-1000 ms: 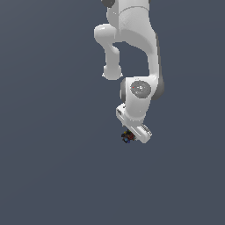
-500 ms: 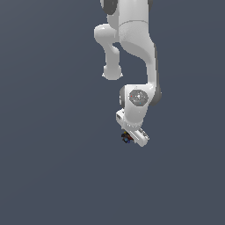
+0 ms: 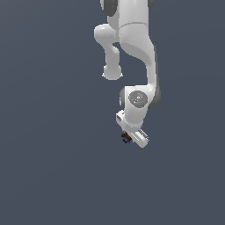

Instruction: Pick up the object and move it to a goal position.

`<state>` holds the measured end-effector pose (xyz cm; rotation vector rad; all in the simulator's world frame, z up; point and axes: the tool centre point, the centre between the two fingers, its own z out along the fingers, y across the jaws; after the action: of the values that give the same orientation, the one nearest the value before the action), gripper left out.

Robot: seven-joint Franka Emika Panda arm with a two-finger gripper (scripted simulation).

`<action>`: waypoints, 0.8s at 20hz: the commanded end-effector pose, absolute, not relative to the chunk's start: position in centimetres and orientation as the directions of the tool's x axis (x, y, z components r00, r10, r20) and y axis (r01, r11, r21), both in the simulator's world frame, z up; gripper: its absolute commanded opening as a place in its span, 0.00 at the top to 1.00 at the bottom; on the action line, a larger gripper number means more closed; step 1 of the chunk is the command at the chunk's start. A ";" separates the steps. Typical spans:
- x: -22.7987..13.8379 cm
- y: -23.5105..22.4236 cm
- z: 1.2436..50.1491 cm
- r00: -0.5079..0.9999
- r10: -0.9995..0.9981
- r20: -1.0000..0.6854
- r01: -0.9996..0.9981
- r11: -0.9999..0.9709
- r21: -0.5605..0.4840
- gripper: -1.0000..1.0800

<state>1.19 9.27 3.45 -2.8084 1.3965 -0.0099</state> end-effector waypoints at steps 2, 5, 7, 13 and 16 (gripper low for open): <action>0.9 9.3 3.0 0.604 -0.797 0.000 -0.797 -0.604 0.000 1.00; 1.2 9.2 3.5 0.603 -0.798 0.004 -0.798 -0.603 -0.008 1.00; 1.2 9.2 3.6 0.603 -0.798 0.004 -0.798 -0.603 -0.008 1.00; 0.7 9.1 4.9 0.603 -0.798 0.003 -0.798 -0.603 -0.007 1.00; 0.3 9.0 6.3 0.603 -0.798 0.003 -0.798 -0.603 -0.007 1.00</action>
<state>0.46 9.04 5.51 -2.8093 1.3980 -0.0064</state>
